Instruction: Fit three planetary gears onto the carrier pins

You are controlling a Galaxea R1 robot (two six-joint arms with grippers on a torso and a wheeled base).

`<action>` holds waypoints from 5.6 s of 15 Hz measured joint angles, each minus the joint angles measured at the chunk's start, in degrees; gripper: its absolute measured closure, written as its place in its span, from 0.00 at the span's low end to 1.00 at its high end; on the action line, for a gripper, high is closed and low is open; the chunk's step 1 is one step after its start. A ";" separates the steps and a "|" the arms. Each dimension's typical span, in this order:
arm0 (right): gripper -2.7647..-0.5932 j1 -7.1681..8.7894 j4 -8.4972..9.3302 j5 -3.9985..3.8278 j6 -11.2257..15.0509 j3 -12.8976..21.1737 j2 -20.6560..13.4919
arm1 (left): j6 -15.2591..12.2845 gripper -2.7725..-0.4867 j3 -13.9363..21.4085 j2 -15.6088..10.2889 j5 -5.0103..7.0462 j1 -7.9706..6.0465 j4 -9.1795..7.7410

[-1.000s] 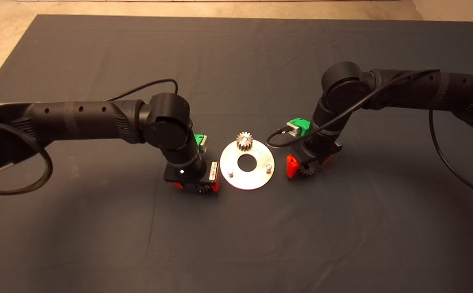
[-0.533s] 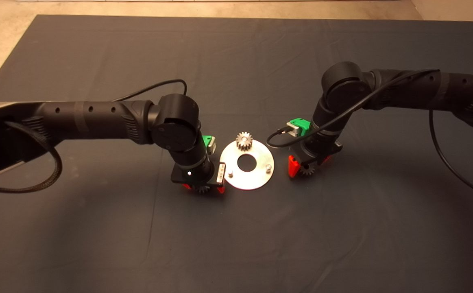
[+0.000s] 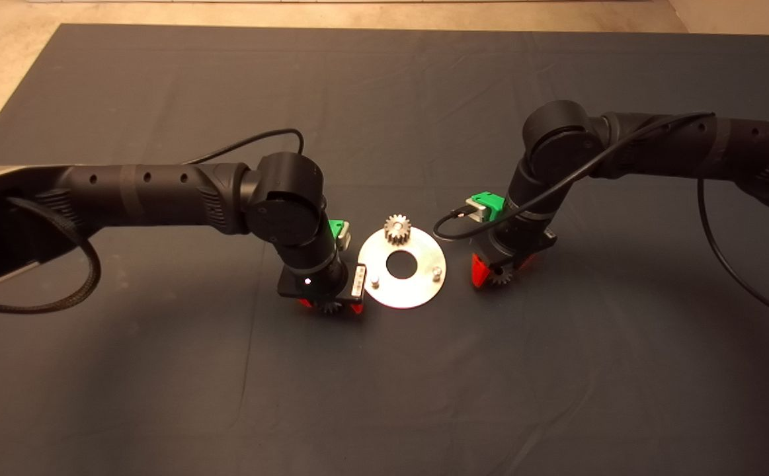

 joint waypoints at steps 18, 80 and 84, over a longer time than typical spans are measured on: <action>0.64 -0.02 -0.01 -0.02 0.00 -0.04 -0.35 | 0.00 0.55 0.01 -0.02 0.15 0.00 0.02; 0.82 5.40 0.03 0.20 0.40 2.76 0.10 | -1.40 0.85 3.01 -0.91 3.08 -6.95 -4.44; 0.82 5.41 0.03 0.08 0.49 2.76 0.18 | -4.52 0.85 2.49 -0.91 2.35 -6.97 -4.99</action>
